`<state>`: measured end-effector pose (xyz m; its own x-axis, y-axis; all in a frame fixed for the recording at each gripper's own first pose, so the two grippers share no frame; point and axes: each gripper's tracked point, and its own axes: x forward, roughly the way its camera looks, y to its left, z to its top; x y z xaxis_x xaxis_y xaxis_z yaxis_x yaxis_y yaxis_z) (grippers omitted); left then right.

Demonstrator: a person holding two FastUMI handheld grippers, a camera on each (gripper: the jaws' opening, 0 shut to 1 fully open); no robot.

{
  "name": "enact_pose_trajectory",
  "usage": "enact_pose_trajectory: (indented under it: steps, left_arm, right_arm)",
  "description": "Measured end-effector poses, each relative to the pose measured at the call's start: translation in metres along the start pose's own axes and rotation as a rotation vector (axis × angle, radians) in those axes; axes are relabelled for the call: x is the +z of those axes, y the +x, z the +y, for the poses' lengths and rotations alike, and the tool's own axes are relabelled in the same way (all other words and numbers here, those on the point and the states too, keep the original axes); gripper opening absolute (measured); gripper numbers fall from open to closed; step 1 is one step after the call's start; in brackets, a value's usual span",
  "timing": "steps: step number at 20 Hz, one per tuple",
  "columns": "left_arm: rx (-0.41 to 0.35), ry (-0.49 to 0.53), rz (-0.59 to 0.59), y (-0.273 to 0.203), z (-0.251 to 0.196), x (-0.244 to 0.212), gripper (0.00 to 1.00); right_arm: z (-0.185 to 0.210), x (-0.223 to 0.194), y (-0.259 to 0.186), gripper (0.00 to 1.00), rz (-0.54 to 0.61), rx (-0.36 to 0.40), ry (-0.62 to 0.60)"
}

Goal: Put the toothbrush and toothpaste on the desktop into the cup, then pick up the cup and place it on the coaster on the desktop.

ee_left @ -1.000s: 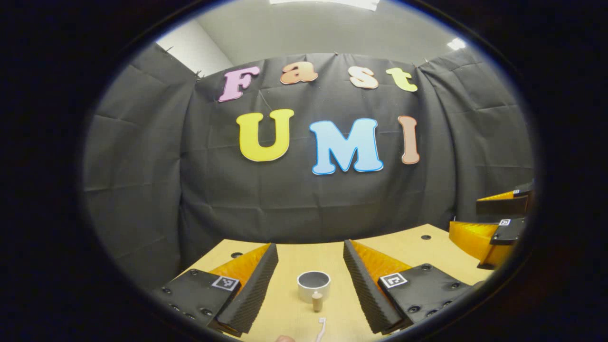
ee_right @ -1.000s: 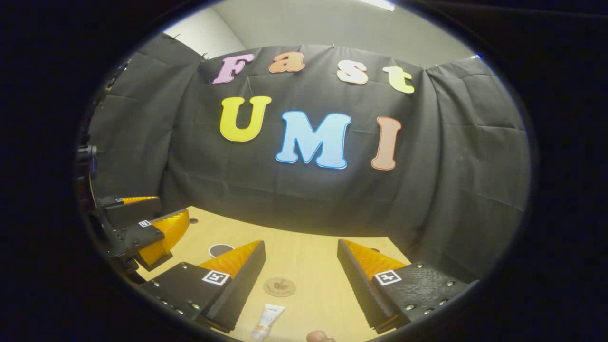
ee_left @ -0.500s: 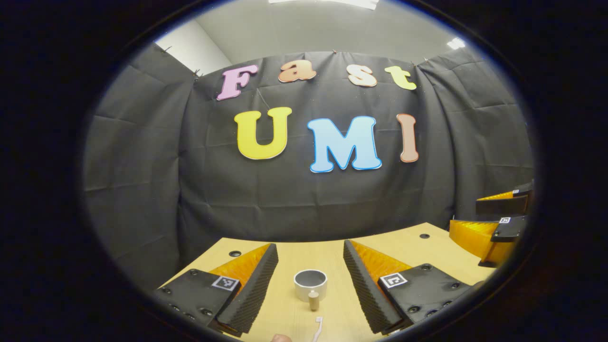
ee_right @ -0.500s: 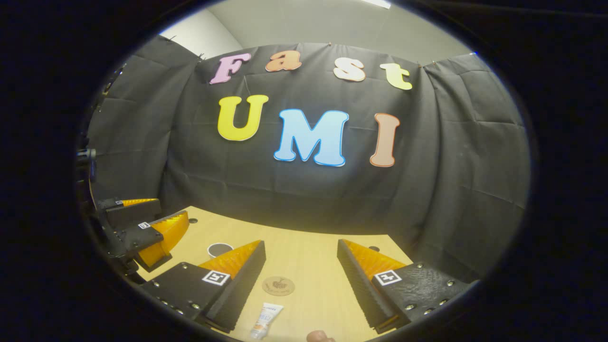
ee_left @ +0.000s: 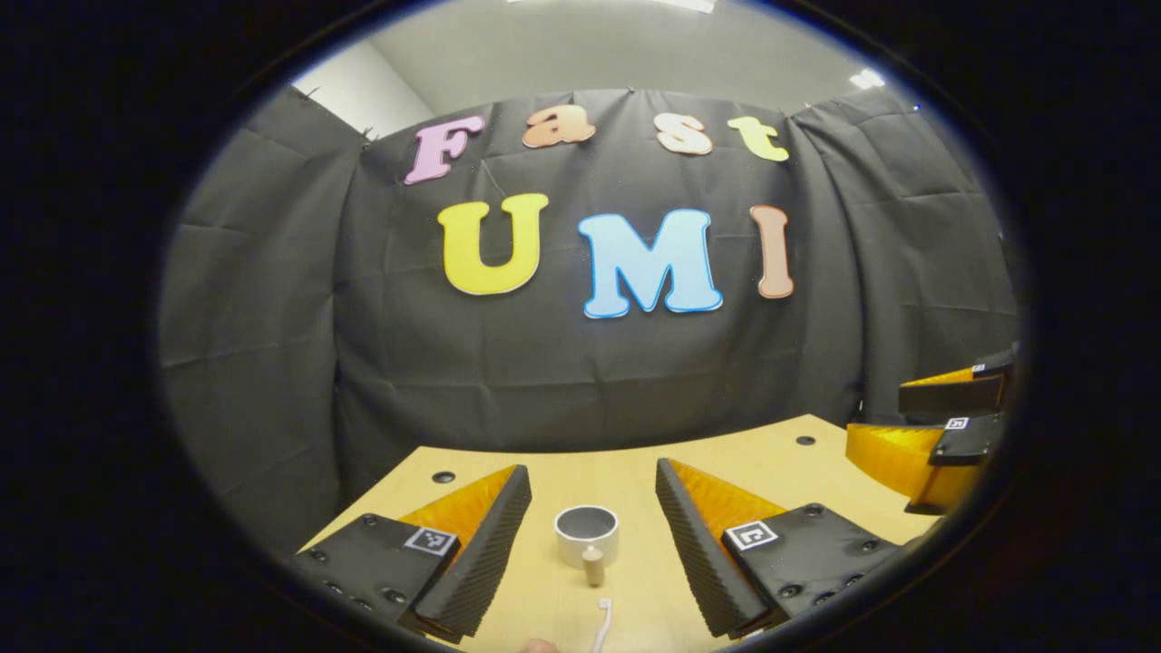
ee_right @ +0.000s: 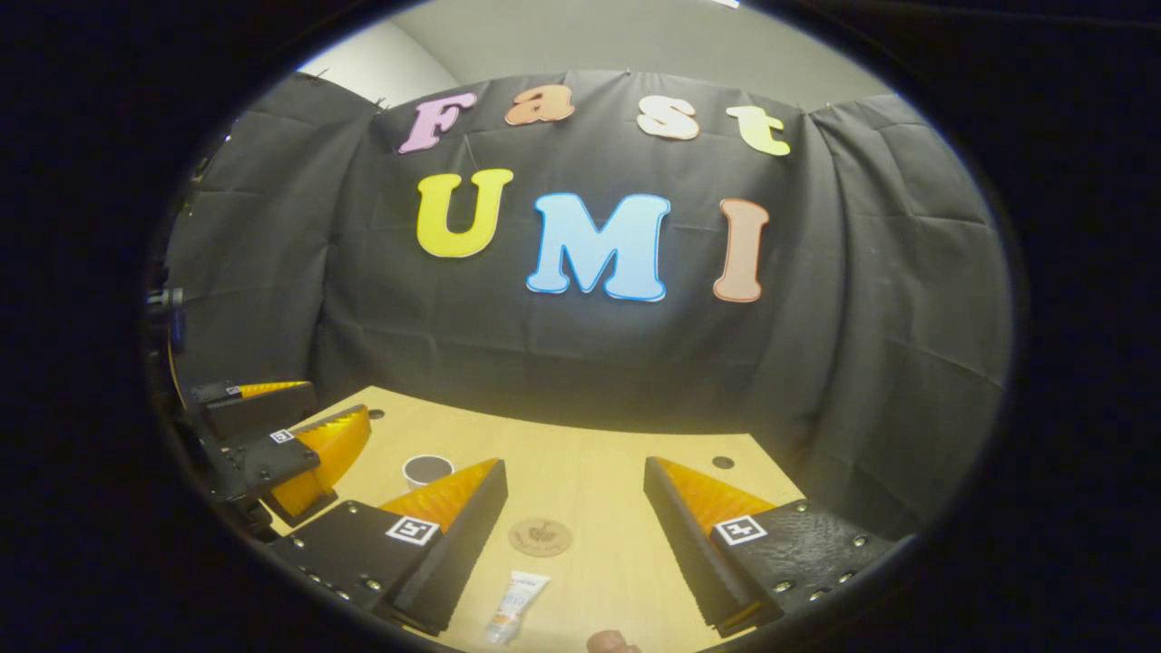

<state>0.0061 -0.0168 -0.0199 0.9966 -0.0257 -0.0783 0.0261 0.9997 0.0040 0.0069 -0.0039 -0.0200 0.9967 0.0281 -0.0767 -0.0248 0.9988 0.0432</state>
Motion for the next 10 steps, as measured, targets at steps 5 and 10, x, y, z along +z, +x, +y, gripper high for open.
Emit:
enact_pose_trajectory:
  steps: [5, 10]
  left_arm:
    - [-0.019, 0.014, 0.101, 0.005, -0.002, -0.031, 0.92]
    - [-0.046, 0.045, 0.245, 0.013, -0.005, -0.079, 0.92]
  right_arm:
    - [0.009, -0.030, 0.010, 0.95, 0.121, 0.034, 0.044]
    - [0.022, -0.081, 0.023, 0.95, 0.318, 0.057, 0.119]
